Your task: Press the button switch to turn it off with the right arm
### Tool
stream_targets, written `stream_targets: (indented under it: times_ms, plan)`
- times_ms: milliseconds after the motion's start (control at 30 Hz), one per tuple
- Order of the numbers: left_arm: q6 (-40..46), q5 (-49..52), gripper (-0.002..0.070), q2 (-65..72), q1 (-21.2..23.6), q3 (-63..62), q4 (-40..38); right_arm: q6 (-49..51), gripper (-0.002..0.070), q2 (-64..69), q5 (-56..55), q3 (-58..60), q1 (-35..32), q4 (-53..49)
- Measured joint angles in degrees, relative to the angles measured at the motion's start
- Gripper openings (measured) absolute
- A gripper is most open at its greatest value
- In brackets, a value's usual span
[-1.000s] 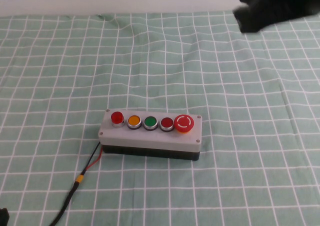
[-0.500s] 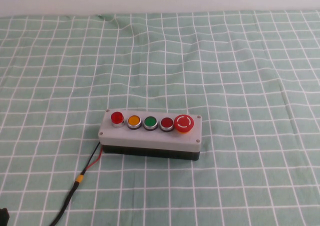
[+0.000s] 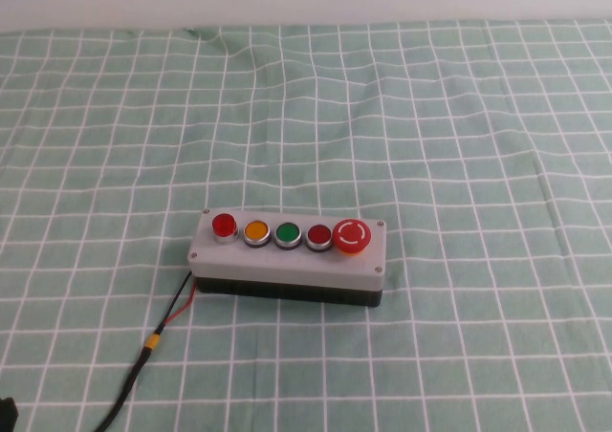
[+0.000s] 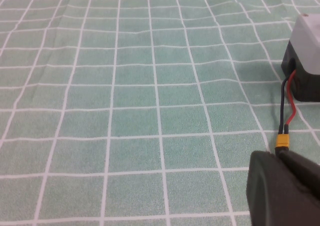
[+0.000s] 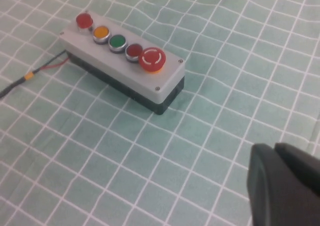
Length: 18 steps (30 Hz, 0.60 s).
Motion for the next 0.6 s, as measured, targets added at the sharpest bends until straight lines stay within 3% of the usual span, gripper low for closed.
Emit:
stream_targets:
  times_ms: [367, 600]
  plan:
    - [0.0, 0.0, -0.0004, 0.0, 0.0, 0.0, 0.0, 0.0, -0.0016, -11.67, -0.28, 0.05, -21.23, 0.15]
    - [0.0, 0.0, -0.0004, 0.0, 0.0, 0.0, 0.0, 0.0, -0.0016, -19.14, -0.28, 0.05, -26.5, -1.45]
